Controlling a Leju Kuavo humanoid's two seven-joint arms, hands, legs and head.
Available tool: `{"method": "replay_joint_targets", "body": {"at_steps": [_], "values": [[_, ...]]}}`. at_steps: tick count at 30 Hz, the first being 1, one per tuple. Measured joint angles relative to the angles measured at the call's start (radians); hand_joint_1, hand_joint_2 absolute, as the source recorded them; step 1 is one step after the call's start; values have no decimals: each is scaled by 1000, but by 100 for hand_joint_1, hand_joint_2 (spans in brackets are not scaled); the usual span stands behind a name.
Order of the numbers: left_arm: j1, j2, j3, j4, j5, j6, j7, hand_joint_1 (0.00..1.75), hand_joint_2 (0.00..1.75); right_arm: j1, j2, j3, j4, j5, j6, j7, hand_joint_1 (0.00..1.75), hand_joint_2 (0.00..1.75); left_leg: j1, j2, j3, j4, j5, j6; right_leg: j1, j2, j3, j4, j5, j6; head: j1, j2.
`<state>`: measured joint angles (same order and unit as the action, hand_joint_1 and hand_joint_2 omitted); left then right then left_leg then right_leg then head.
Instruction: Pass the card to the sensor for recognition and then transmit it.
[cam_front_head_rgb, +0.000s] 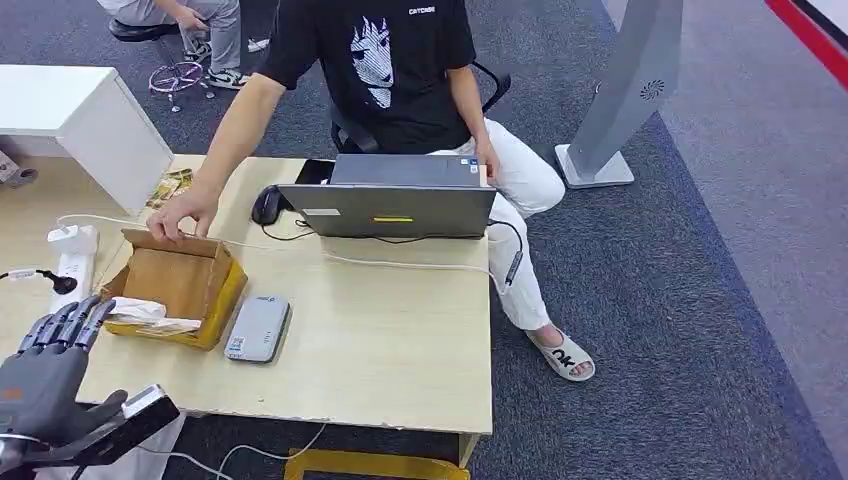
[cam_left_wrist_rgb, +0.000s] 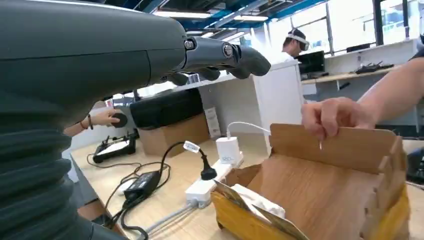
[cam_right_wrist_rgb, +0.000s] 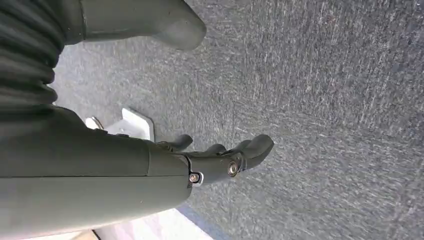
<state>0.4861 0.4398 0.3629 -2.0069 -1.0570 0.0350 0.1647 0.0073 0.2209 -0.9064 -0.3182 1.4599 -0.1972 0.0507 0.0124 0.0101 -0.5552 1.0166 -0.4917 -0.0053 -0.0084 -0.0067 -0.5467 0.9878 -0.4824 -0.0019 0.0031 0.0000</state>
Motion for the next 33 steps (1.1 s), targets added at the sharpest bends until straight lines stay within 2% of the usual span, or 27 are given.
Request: {"method": "replay_joint_targets", "body": {"at_steps": [5, 12, 16, 23, 28, 33], "values": [[-10, -30, 67, 24, 6, -18, -33, 0, 175, 0, 0, 0, -1, 2, -3, 0, 0, 175, 0, 0, 0, 0, 0, 0, 0, 0, 0, 0, 0, 0, 0, 0], [-17, -52, 92, 39, 4, -27, -35, 0, 175, 0, 0, 0, -1, 3, -3, -3, 0, 175, 0, 0, 0, 0, 0, 0, 0, 0, 0, 0, 0, 0, 0, 0], [-32, -69, 133, 65, -2, -46, -79, 0, 175, 0, 0, 1, 2, 10, -5, -12, 0, 175, 0, 0, 0, 0, 0, 0, 0, 0, 0, 0, 0, 0, 0, 0], [-89, -105, 206, 149, -69, -31, -147, 0, 175, -2, -5, 6, 19, 20, -21, -13, 0, 175, 0, 0, 0, 0, 0, 0, 0, 0, 0, 0, 0, 0, 0, 0], [-124, -122, 218, 201, -94, -13, -168, 0, 175, -8, -8, 11, 38, 21, -31, -13, 0, 175, 0, 0, 0, 0, 0, 0, 0, 0, 0, 0, 0, 0, 0, 0], [-131, -129, 218, 211, -98, -9, -169, 0, 175, -9, -9, 12, 44, 21, -34, -13, 0, 175, 0, 0, 0, 0, 0, 0, 0, 0, 0, 0, 0, 0, 0, 0]]}}
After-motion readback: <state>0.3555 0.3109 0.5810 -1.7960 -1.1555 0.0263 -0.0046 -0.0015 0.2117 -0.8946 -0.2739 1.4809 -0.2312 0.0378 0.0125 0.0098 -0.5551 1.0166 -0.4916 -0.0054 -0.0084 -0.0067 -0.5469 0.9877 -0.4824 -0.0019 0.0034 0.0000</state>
